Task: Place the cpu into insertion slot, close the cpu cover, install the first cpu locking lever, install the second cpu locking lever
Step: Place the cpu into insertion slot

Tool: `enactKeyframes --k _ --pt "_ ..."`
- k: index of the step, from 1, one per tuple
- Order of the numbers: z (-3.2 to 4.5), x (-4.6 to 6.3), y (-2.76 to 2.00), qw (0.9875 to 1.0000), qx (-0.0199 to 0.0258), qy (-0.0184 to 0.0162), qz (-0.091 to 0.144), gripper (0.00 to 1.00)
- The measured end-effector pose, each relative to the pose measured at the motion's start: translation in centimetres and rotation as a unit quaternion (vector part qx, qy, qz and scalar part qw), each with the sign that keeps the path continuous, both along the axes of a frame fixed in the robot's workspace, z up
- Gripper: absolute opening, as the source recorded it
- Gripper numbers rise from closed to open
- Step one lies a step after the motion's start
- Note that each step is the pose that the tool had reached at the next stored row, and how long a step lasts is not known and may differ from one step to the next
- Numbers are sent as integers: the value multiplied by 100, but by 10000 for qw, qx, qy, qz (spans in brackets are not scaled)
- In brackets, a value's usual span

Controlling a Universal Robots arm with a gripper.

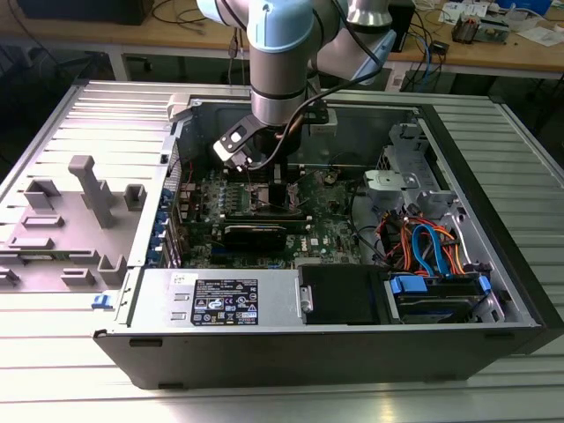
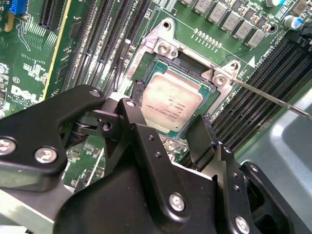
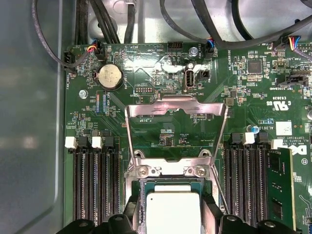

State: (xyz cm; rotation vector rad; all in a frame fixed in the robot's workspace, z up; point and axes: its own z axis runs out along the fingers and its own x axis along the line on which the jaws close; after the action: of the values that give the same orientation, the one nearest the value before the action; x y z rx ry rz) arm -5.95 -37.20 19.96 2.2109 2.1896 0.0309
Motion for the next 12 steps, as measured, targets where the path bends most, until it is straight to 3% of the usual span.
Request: enactKeyframes --k 7,12 --pt "0 2 14 10000 -7 3 0 62" --pt "2 1 14 10000 -62 3 0 62"
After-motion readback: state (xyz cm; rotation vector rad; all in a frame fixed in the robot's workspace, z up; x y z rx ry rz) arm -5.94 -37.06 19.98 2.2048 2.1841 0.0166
